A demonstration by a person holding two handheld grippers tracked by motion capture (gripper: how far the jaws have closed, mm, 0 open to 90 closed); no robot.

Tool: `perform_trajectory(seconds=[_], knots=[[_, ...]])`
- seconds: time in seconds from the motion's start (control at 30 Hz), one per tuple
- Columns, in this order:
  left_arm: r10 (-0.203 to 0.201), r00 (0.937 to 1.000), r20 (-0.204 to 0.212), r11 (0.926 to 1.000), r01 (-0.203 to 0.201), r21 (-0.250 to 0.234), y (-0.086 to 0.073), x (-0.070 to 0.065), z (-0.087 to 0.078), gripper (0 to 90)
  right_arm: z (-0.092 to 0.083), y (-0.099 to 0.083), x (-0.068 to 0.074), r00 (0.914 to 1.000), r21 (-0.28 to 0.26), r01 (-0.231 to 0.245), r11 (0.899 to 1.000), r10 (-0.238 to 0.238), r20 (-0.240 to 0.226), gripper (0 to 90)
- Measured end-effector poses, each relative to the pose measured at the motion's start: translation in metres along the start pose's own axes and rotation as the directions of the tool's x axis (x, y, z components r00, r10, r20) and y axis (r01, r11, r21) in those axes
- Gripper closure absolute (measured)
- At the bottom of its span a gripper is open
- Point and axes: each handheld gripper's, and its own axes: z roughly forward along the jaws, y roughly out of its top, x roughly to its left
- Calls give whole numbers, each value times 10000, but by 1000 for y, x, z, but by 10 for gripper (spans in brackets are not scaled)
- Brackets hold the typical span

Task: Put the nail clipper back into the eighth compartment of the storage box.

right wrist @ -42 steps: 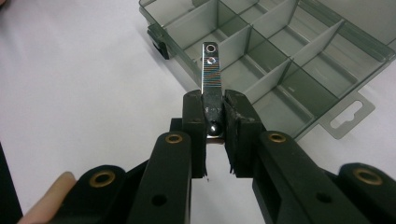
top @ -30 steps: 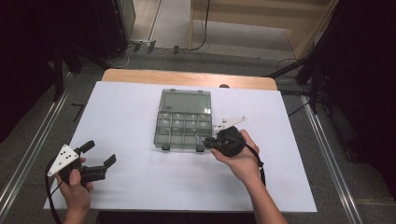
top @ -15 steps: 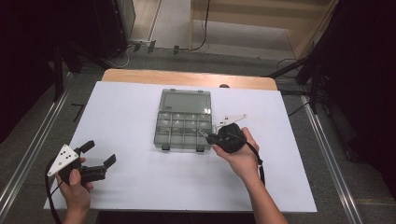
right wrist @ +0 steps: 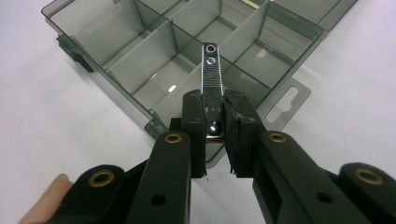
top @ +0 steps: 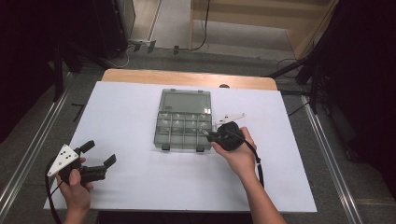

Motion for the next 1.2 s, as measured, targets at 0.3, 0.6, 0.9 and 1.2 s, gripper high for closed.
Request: perform_trajectory(seconds=[0.3, 0.6, 0.9, 1.2], knots=[[-5, 10000, -2, 10000, 5, 4, 0, 0, 0, 0, -8, -2, -5, 9979, -1107, -620, 9919, 598, -239, 208], [-19, 10000, -20, 10000, 19, -13, 0, 0, 0, 0, -26, -15, -12, 9947, -2522, -1026, 9622, 990, -268, 0], [12, 10000, -50, 10000, -12, 15, 0, 0, 0, 0, -42, -31, -20, 9936, -3187, -1098, 9415, 1127, -95, 0], [110, 9999, -68, 9999, -109, 90, 0, -1, 1, 0, -54, -45, -27, 9922, -3632, -1140, 9247, 1248, 63, 0]])
